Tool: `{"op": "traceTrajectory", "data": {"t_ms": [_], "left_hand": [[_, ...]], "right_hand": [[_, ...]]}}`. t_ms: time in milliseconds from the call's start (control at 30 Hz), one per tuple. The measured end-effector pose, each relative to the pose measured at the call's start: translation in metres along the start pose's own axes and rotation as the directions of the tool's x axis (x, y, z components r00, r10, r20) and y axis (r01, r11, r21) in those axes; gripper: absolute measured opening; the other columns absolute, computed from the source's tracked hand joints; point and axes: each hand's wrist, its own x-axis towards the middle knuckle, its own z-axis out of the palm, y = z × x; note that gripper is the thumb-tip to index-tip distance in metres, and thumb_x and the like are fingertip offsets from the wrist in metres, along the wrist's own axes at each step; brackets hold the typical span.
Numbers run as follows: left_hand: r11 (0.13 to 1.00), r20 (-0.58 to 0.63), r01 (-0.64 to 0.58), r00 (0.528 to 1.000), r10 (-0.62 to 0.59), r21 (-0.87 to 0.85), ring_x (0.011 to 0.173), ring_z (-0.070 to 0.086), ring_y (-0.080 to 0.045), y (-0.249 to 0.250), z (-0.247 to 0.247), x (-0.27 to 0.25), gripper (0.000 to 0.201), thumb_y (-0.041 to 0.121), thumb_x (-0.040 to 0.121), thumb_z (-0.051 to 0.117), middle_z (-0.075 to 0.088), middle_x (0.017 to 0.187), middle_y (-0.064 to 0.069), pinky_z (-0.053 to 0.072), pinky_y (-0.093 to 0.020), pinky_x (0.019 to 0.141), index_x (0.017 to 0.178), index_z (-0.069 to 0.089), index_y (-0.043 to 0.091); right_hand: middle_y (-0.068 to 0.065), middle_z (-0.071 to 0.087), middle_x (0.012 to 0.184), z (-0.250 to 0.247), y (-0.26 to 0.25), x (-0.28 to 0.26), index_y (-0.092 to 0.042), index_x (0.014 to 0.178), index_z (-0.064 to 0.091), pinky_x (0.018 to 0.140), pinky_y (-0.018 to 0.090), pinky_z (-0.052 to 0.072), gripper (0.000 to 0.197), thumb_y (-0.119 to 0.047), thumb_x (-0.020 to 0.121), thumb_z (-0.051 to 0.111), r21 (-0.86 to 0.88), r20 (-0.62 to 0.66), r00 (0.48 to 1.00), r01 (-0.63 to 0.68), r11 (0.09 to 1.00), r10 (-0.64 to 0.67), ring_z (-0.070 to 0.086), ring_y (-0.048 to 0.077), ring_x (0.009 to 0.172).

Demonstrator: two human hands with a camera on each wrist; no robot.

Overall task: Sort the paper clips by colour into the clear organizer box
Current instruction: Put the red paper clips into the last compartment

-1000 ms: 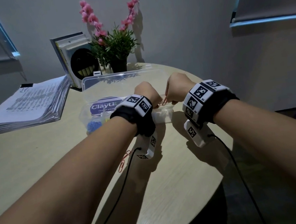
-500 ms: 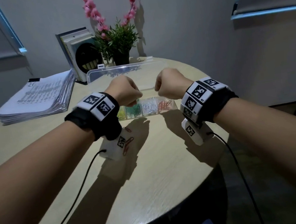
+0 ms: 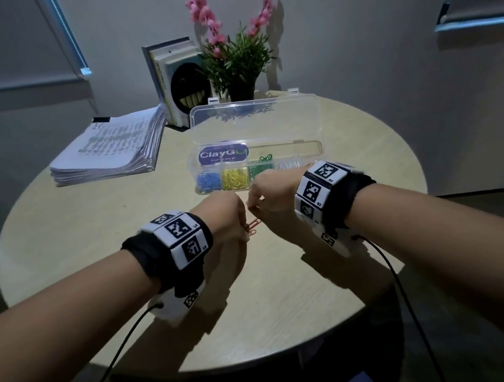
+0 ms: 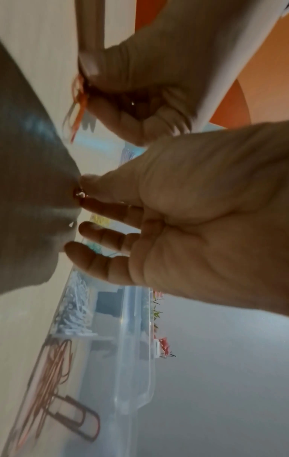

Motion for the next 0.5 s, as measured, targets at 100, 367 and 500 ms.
{"op": "traceTrajectory", "data": {"t_ms": [100, 367, 500], "left_hand": [[0.999, 0.002, -0.029, 1.000, 0.029, -0.029, 0.086, 0.064, -0.015, -0.004, 0.001, 0.002, 0.021, 0.023, 0.078, 0.075, 0.072, 0.097, 0.000, 0.046, -0.021, 0.072, 0.098, 0.074, 0.014], [0.999, -0.017, -0.048, 0.999, 0.048, -0.020, 0.083, 0.059, -0.015, 0.001, 0.001, 0.006, 0.019, 0.027, 0.080, 0.073, 0.070, 0.095, 0.002, 0.046, -0.024, 0.069, 0.097, 0.072, 0.017], [0.993, -0.037, -0.080, 0.996, 0.084, 0.087, 0.075, 0.054, -0.017, 0.010, 0.000, 0.005, 0.020, 0.028, 0.086, 0.065, 0.069, 0.094, -0.003, 0.040, -0.023, 0.064, 0.097, 0.072, 0.013]], "right_hand": [[0.003, 0.072, 0.108, 0.001, 0.002, -0.004, -0.012, 0.109, 0.073, 0.085, 0.022, 0.047, 0.023, -0.010, 0.088, 0.063, 0.048, -0.072, 0.997, -0.036, 0.998, 0.039, 0.065, 0.019, 0.103], [0.005, 0.071, 0.099, 0.007, 0.014, -0.005, -0.009, 0.100, 0.073, 0.063, 0.022, 0.045, 0.022, -0.018, 0.081, 0.074, 0.143, -0.092, 0.973, -0.196, 0.970, 0.211, 0.064, 0.017, 0.090], [0.005, 0.070, 0.102, 0.008, 0.018, -0.007, -0.009, 0.105, 0.072, 0.065, 0.024, 0.043, 0.025, -0.022, 0.084, 0.071, 0.134, -0.010, 0.968, -0.249, 0.959, 0.252, 0.063, 0.018, 0.091]]}}
